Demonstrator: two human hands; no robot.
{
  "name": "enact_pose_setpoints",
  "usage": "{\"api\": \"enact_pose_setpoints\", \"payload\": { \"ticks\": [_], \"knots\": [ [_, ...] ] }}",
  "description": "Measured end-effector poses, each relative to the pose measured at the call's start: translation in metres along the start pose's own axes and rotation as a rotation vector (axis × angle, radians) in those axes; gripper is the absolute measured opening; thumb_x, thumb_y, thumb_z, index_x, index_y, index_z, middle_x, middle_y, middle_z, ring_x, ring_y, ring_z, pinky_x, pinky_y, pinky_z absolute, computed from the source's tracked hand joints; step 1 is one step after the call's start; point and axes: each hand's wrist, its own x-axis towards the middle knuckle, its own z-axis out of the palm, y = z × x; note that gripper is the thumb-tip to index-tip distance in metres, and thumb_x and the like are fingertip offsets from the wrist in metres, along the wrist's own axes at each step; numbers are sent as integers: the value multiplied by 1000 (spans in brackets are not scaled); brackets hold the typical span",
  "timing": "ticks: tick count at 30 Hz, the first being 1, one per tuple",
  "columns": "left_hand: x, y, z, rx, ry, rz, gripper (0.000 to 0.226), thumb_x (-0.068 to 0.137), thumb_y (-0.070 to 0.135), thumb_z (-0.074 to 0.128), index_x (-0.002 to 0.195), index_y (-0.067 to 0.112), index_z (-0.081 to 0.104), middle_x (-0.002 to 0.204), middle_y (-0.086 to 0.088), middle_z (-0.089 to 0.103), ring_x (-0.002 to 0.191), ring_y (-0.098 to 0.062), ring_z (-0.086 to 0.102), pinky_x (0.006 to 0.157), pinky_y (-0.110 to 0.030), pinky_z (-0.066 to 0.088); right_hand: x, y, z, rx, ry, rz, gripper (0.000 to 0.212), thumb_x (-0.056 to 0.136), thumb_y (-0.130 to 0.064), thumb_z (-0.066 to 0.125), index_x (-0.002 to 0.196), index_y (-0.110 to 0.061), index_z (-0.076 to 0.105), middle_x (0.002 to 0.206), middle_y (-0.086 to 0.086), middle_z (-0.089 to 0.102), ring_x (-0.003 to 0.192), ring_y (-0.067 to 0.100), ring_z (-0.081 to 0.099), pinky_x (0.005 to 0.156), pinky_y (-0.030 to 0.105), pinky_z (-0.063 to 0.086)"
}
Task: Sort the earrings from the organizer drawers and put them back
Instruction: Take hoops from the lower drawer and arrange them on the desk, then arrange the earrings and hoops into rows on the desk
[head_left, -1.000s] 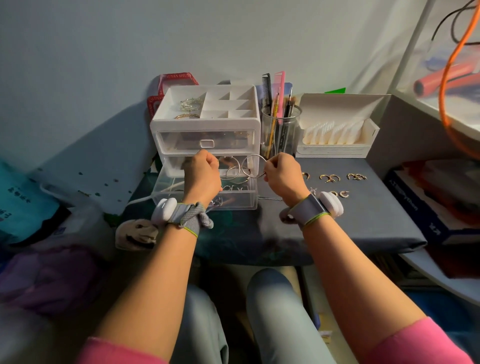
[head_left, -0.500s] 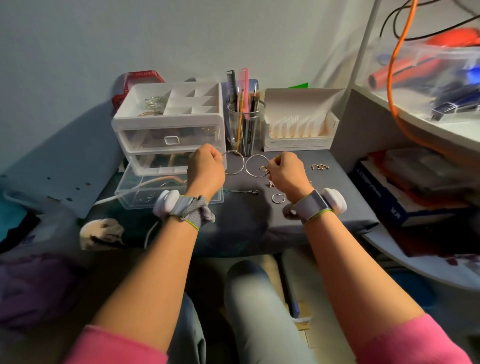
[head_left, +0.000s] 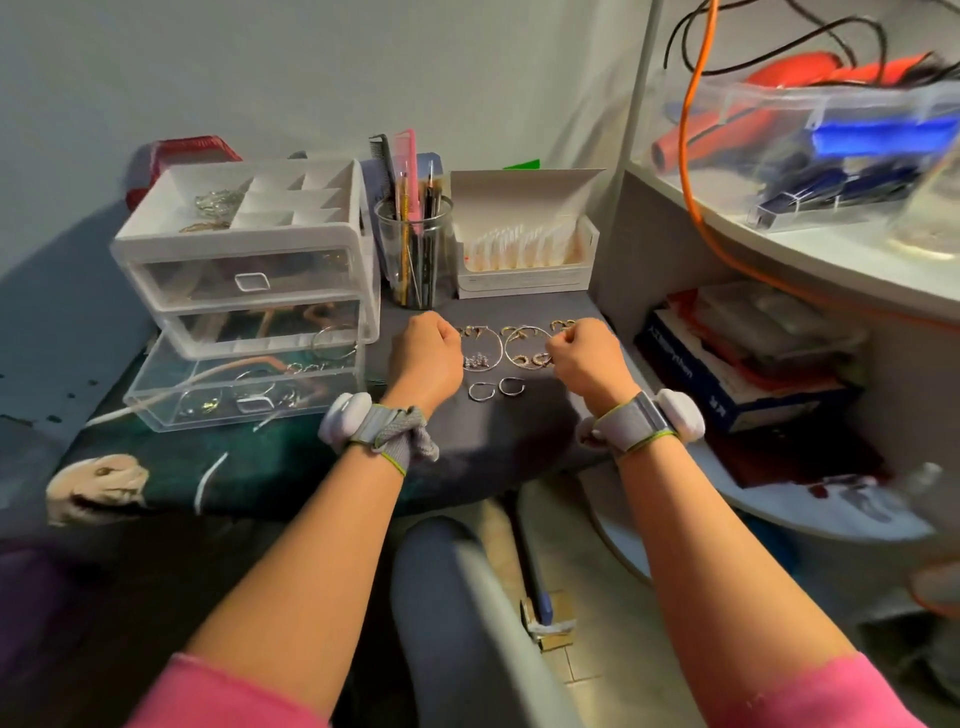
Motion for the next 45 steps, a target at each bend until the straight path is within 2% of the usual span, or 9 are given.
{"api": "enact_pose_setpoints", "payload": {
  "ticks": [3, 7, 11, 17, 20, 26, 33, 36, 45],
  "knots": [
    [-3, 2, 21, -4, -43, -9, 24, 88, 15, 47, 67, 17, 57, 85, -16, 71, 84, -38, 68, 74, -48, 59, 3, 20, -9, -7, 2, 32, 37, 85, -7, 48, 54, -14, 29, 69, 13, 40, 69, 25, 37, 60, 29, 29],
    [-7, 5, 42, -4, -96, -18, 23, 86, 16, 46, 72, 9, 62, 79, -19, 70, 79, -39, 69, 70, -49, 60, 4, 37, -18, -21, -8, 84, 35, 85, -9, 48, 56, -13, 30, 71, 12, 39, 68, 24, 37, 50, 29, 28],
    [-15, 12, 57, 21, -119, -9, 27, 86, 11, 47, 63, 13, 60, 73, -16, 70, 71, -36, 70, 64, -47, 61, 5, 53, -26, -44, 1, 129, 33, 86, -10, 47, 57, -11, 31, 74, 12, 41, 65, 25, 37, 48, 29, 29],
    [-25, 21, 74, 24, -158, -18, 26, 88, 4, 48, 70, 4, 66, 62, -13, 65, 46, -27, 62, 55, -44, 61, 5, 69, -36, -59, 27, 159, 31, 88, -8, 45, 59, -10, 35, 79, 14, 47, 71, 28, 45, 61, 31, 34],
    [-25, 21, 85, 47, -171, -26, 22, 85, 2, 50, 73, 0, 69, 60, -12, 65, 56, -32, 70, 56, -47, 61, 6, 74, -40, -88, 37, 151, 32, 88, -9, 47, 59, -9, 35, 80, 14, 48, 72, 29, 46, 62, 31, 33],
    [-23, 19, 90, 160, -126, 0, 27, 82, 6, 56, 56, 11, 65, 72, -18, 70, 68, -36, 71, 64, -46, 61, 8, 77, -37, -110, 54, 155, 15, 88, -13, 52, 77, -3, 53, 83, 17, 53, 76, 31, 51, 65, 31, 37],
    [-24, 21, 90, 236, -167, 60, 19, 80, 15, 62, 69, 0, 68, 68, -17, 70, 66, -37, 70, 65, -46, 61, 9, 78, -34, -143, 63, 161, 13, 88, -12, 55, 84, -1, 60, 87, 17, 59, 79, 32, 59, 65, 33, 44],
    [-25, 22, 90, 284, -186, 91, 14, 78, 10, 64, 73, -3, 67, 71, -19, 70, 65, -38, 69, 68, -46, 60, 9, 79, -31, -160, 63, 147, 15, 87, -13, 58, 94, -1, 64, 98, 19, 64, 88, 35, 63, 75, 41, 55],
    [-27, 19, 88, 242, -163, 55, 9, 81, 3, 62, 75, -2, 66, 77, -22, 69, 74, -39, 70, 68, -48, 60, 6, 80, -32, -143, 72, 158, 16, 89, -14, 59, 98, -2, 64, 99, 17, 64, 88, 32, 64, 78, 42, 56]
  ]
}}
